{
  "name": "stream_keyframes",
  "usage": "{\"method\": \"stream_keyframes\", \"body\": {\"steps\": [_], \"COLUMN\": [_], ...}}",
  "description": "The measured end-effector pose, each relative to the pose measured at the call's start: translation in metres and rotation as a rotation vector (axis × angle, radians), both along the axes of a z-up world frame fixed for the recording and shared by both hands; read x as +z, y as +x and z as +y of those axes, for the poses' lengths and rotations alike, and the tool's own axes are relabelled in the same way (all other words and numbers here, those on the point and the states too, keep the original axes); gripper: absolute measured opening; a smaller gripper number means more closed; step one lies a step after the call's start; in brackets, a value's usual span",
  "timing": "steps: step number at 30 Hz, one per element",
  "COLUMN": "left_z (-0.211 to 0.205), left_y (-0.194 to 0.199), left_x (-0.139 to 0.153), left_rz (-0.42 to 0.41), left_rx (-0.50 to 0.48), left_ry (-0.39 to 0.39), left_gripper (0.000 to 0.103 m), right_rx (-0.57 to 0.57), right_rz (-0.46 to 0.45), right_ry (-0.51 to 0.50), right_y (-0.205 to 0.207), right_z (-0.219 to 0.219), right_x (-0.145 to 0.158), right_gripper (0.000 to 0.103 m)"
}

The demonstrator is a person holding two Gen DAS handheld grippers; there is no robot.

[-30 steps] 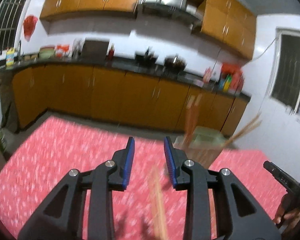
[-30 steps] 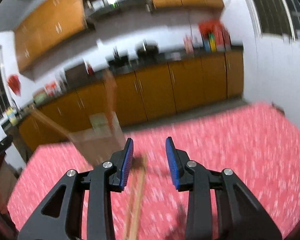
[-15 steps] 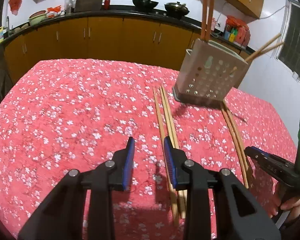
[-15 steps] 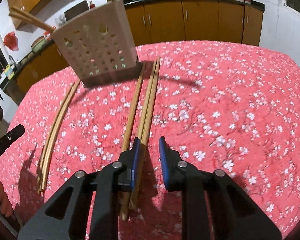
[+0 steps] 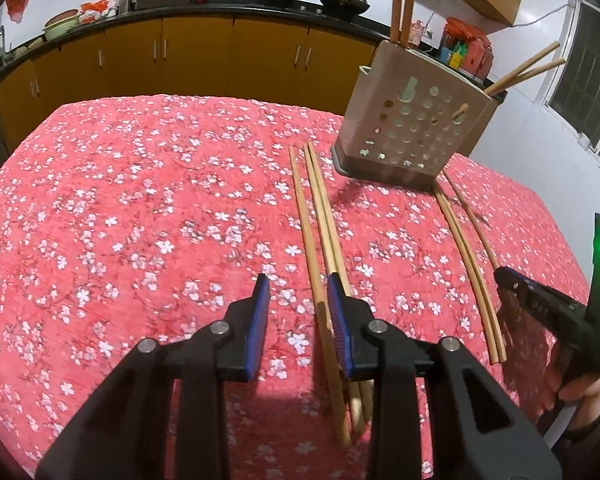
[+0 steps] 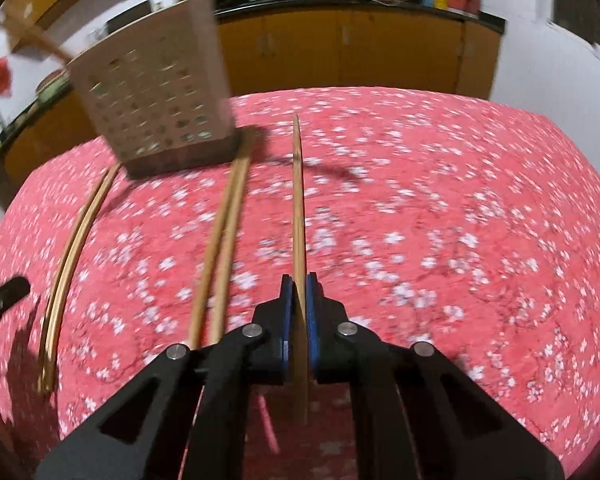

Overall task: Organize utensils
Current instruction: 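Lower the right tool onto a chopstick and close while the left tool grasps another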

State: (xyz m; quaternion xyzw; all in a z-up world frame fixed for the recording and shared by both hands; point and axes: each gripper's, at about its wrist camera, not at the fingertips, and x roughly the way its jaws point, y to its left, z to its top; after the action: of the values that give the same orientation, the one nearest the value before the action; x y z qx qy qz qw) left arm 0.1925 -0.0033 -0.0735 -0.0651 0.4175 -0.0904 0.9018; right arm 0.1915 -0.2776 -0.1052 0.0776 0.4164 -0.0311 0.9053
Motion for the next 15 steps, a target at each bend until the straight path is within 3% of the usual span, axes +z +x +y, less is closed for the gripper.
{"method": "stream_keyframes", "body": {"steps": [7, 15], "left_z": [-0.008, -0.019], "left_y": [0.002, 0.002], "left_x": [-0.009, -0.02], "left_rz": [0.03, 0.047], "left_rx": [-0.029, -0.051], "left_ry": [0.01, 0.073], "left_gripper": [0.022, 0.016], "right_rx": [0.002, 0.01], "right_rz": [-0.006, -0.002], "right_ry": [-0.01, -0.003], "right_y": [-0.002, -0.007], "right_z": [-0.002, -0.002], "right_x": [-0.002, 0.0], "right_gripper": [0.008, 0.008]}}
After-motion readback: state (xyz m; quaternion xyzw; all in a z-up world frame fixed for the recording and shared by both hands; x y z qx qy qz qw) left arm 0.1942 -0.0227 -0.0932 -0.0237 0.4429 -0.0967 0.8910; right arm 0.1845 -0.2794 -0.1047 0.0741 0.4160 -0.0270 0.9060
